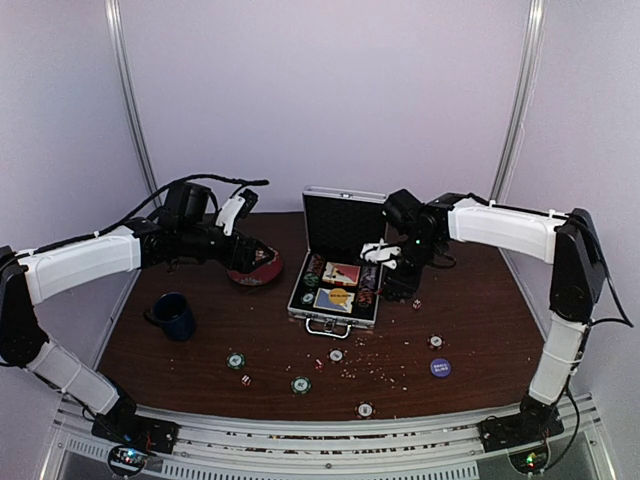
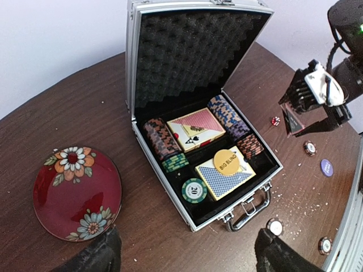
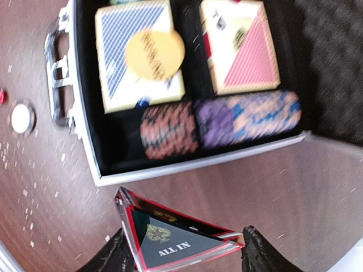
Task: Pack up texas hold em set
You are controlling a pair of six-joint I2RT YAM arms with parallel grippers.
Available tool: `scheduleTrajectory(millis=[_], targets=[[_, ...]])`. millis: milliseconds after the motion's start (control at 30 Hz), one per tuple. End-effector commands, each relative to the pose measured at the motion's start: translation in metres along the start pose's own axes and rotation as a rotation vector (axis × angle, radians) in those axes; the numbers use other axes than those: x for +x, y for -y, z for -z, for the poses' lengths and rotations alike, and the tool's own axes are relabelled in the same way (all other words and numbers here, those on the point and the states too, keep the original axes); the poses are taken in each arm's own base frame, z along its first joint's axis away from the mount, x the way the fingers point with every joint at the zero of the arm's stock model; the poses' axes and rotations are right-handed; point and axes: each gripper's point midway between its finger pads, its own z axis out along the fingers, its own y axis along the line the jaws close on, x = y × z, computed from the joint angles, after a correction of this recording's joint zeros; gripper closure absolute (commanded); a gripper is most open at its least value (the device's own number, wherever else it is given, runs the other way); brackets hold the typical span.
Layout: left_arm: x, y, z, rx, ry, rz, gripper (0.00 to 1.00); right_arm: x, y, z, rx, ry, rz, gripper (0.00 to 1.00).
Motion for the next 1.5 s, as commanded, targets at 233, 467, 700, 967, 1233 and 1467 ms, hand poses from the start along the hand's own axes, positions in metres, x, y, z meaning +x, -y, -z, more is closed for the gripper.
scheduleTrajectory(millis=[233, 467, 700, 967, 1233, 1467], targets=[[-0.022, -0.014, 0.013, -0.060, 0.065, -0.007, 0.17, -0.092, 0.042, -0.033, 0.118, 0.069, 0.061, 0.52], [-0.023, -0.015, 0.014, -0.060, 0.070, -0.005, 0.17, -0.121, 0.064, -0.056, 0.226, 0.063, 0.085, 0.52], [-0.022, -0.014, 0.013, -0.046, 0.066, 0.002, 0.17, -0.119, 0.076, -0.075, 0.299, 0.024, 0.122, 0.50], [-0.023, -0.014, 0.014, -0.041, 0.068, 0.005, 0.17, -0.120, 0.072, -0.087, 0.289, 0.018, 0.166, 0.47], [-0.024, -0.015, 0.016, -0.041, 0.071, 0.009, 0.17, -0.121, 0.068, -0.094, 0.280, 0.009, 0.211, 0.42], [-0.024, -0.016, 0.016, -0.040, 0.074, 0.011, 0.17, -0.122, 0.071, -0.094, 0.305, 0.006, 0.214, 0.34]])
